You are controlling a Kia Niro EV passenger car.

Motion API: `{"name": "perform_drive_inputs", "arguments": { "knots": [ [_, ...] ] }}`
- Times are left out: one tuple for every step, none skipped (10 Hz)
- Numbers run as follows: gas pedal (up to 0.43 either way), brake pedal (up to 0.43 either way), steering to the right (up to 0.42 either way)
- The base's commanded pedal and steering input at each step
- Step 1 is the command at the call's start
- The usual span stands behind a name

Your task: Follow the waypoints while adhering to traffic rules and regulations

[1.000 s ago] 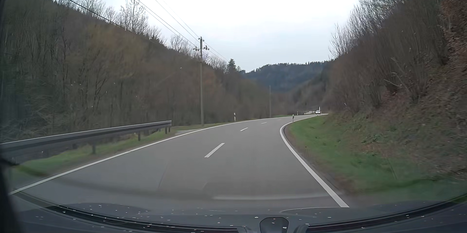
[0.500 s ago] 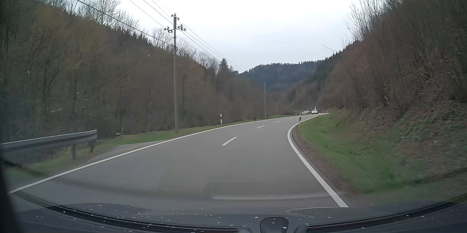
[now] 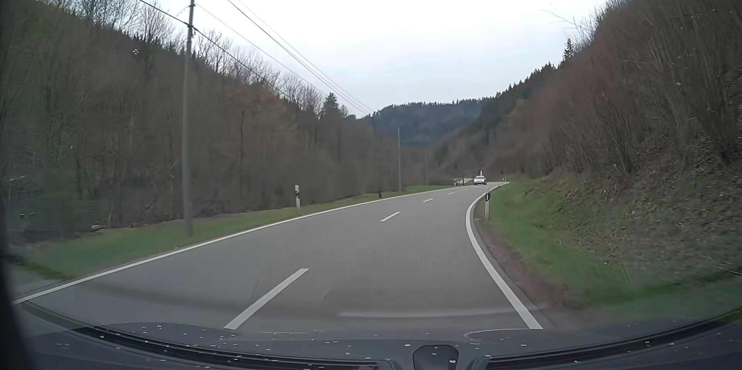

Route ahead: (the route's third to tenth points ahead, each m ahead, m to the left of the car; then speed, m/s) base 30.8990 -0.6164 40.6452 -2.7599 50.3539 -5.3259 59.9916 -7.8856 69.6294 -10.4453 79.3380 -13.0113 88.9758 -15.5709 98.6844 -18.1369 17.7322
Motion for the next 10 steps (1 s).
{"name": "perform_drive_inputs", "arguments": {
  "knots": [
    [0.000,0.000,0.040],
    [0.000,0.000,0.043],
    [0.000,0.000,0.044],
    [0.000,0.000,0.044],
    [0.000,0.000,0.041],
    [0.000,0.000,0.038],
    [0.000,0.000,0.037],
    [0.000,0.000,0.038],
    [0.000,0.000,0.037],
    [0.000,0.000,0.036]
  ]
}}
